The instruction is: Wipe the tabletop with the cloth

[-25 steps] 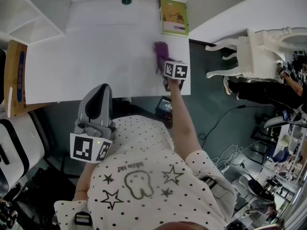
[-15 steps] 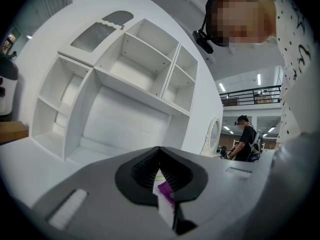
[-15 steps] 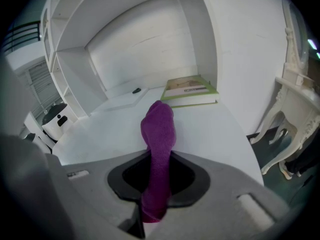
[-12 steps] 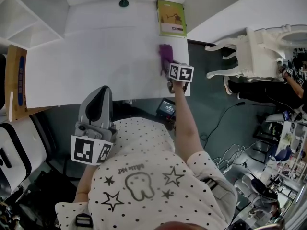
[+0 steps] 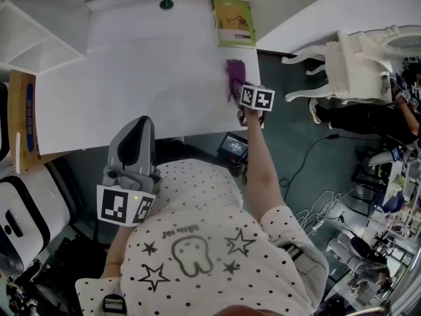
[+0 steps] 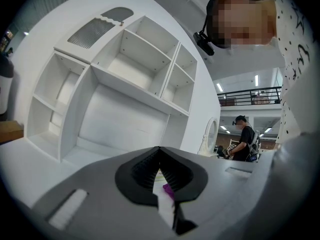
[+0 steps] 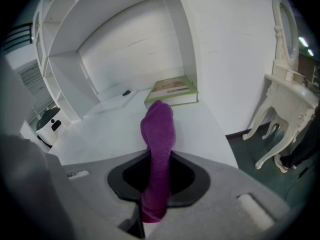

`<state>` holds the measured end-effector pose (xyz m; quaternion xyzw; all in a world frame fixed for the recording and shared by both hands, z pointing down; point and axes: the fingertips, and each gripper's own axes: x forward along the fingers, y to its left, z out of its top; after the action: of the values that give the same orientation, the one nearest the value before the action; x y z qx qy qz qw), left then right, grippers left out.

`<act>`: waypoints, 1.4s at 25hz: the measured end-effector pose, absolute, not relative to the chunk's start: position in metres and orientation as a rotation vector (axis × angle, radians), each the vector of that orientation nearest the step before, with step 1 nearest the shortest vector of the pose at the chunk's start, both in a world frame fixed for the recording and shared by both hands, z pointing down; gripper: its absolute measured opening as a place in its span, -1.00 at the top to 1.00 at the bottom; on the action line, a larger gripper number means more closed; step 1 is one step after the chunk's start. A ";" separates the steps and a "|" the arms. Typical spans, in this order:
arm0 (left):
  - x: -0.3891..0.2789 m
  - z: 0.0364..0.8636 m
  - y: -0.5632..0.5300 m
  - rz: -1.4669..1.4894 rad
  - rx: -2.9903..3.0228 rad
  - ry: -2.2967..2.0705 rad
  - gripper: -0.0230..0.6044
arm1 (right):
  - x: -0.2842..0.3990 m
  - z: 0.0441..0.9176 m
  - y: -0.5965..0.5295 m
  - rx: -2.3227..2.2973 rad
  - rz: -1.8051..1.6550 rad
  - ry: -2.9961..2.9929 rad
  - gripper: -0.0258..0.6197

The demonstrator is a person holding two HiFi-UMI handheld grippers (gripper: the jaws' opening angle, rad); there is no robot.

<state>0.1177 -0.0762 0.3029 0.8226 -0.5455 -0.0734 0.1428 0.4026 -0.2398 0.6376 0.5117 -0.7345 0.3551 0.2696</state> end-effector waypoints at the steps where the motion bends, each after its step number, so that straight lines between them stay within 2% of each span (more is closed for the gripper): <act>1: 0.117 0.302 -0.078 -0.214 2.375 -1.572 0.94 | 0.404 0.637 -0.241 1.381 0.956 -1.978 0.72; 35: 0.104 0.313 -0.071 -0.201 2.312 -1.597 0.94 | 0.449 0.639 -0.241 1.409 0.925 -1.915 0.72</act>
<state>0.1045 -0.0711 0.3128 0.8100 -0.5593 -0.0703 0.1616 0.4492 -0.2407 0.6386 0.5283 -0.7181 0.3469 0.2913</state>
